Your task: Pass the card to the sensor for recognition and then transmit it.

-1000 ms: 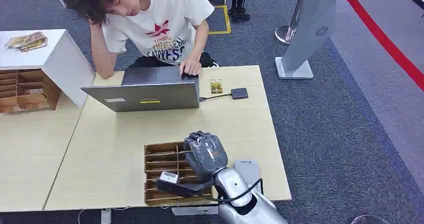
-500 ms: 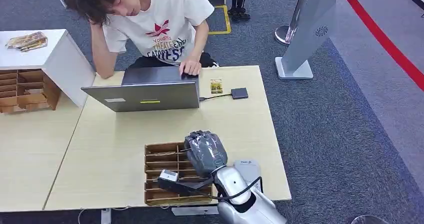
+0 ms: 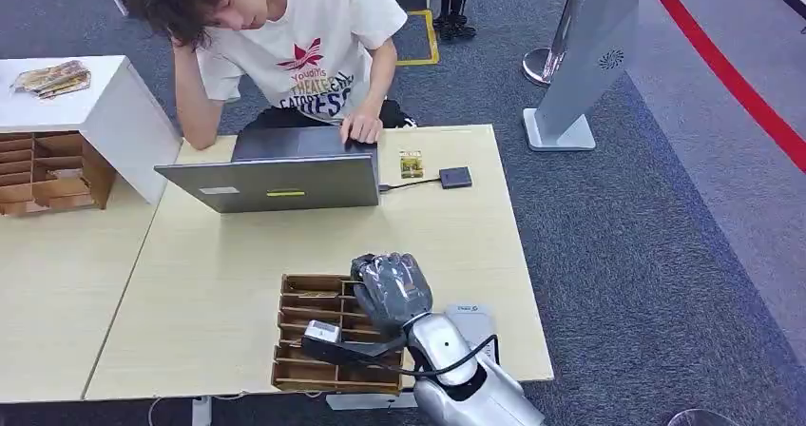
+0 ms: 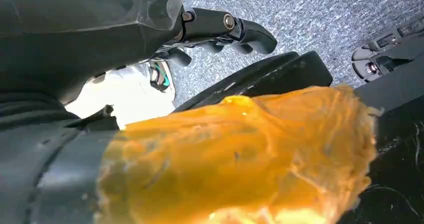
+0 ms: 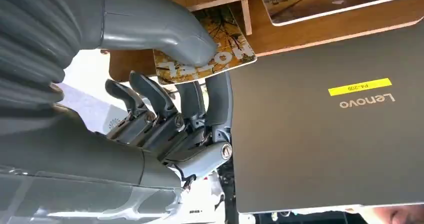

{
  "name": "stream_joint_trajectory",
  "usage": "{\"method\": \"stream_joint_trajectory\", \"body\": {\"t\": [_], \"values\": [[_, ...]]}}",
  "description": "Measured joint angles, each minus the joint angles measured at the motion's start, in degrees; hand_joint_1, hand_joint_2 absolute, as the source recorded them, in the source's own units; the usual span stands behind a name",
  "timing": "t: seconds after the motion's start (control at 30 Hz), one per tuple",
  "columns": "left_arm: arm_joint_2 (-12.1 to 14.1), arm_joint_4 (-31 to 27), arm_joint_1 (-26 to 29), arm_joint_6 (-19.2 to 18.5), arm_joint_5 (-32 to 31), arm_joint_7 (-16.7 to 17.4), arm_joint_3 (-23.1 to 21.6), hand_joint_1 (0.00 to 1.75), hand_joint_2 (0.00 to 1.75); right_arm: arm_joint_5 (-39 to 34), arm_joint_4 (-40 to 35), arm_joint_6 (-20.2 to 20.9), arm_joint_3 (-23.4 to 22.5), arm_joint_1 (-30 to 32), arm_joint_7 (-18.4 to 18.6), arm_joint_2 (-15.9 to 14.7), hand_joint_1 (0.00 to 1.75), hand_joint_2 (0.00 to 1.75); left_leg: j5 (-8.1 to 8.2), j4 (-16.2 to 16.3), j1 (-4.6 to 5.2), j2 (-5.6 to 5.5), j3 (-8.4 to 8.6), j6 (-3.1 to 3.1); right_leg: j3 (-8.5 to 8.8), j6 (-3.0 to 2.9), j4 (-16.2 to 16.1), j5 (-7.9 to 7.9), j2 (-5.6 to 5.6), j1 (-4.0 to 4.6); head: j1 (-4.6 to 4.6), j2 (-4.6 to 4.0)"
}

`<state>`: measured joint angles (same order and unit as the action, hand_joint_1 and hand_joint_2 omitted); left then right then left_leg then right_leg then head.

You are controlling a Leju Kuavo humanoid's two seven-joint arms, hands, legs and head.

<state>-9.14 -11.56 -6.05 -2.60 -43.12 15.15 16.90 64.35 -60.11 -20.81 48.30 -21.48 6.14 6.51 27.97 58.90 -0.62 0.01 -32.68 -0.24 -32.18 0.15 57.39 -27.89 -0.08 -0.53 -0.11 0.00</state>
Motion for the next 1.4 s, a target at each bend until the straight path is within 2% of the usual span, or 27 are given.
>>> {"method": "stream_joint_trajectory", "body": {"t": [0.07, 0.17, 0.57, 0.83, 1.03, 1.4], "values": [[0.0, 0.0, 0.0, 0.0, 0.0, 0.0, 0.0, 0.00, 0.00, -0.2, 0.1, -0.1, -0.1, 0.0, -0.2, 0.0, 1.69, 1.75, 0.00, 0.0, 0.00, 0.00, 0.00, 0.00, 0.00, 0.00, 0.0, 0.00, 0.00, 0.00, 0.00, 0.00], [0.0, 0.0, 0.0, 0.0, 0.0, 0.0, 0.0, 0.00, 0.00, -0.6, 0.1, -0.2, -0.3, 0.0, -0.4, 0.0, 1.75, 1.75, 0.00, 0.0, 0.00, 0.00, 0.00, 0.00, 0.00, 0.00, 0.0, 0.00, 0.00, 0.00, 0.00, 0.00], [0.0, 0.0, 0.0, 0.0, -0.1, 0.0, 0.0, 0.00, 0.00, -1.4, -0.6, -0.3, -1.4, 0.2, -0.8, 0.0, 1.75, 1.75, 0.00, 0.0, 0.00, 0.00, 0.00, 0.00, 0.00, 0.00, 0.0, 0.00, 0.00, 0.00, 0.00, 0.00], [0.0, 0.0, 0.0, 0.0, -0.1, -0.2, 0.0, 0.00, 0.00, -1.6, -1.6, -2.4, -2.1, 0.4, -1.1, 0.0, 1.75, 1.75, 0.00, 0.0, 0.00, 0.00, 0.00, 0.00, 0.00, 0.00, 0.0, 0.00, 0.01, 0.00, 0.00, 0.00], [0.0, 0.0, 0.0, 0.1, -0.4, -0.3, 0.0, 0.00, 0.00, -0.9, -3.6, -5.6, -3.3, 1.0, -2.2, 0.0, 1.75, 1.75, 0.00, 0.0, 0.00, 0.00, 0.00, 0.00, 0.00, 0.00, 0.0, 0.00, 0.01, 0.00, 0.00, 0.00], [0.0, 0.0, 0.0, 0.2, -0.5, -0.3, 0.0, 0.00, 0.00, -0.7, -6.3, -6.1, -4.6, 1.8, -2.7, 0.0, 1.75, 1.75, 0.00, 0.0, 0.00, 0.00, 0.00, 0.00, -0.01, 0.00, 0.0, 0.01, 0.01, 0.00, 0.00, 0.00]]}}
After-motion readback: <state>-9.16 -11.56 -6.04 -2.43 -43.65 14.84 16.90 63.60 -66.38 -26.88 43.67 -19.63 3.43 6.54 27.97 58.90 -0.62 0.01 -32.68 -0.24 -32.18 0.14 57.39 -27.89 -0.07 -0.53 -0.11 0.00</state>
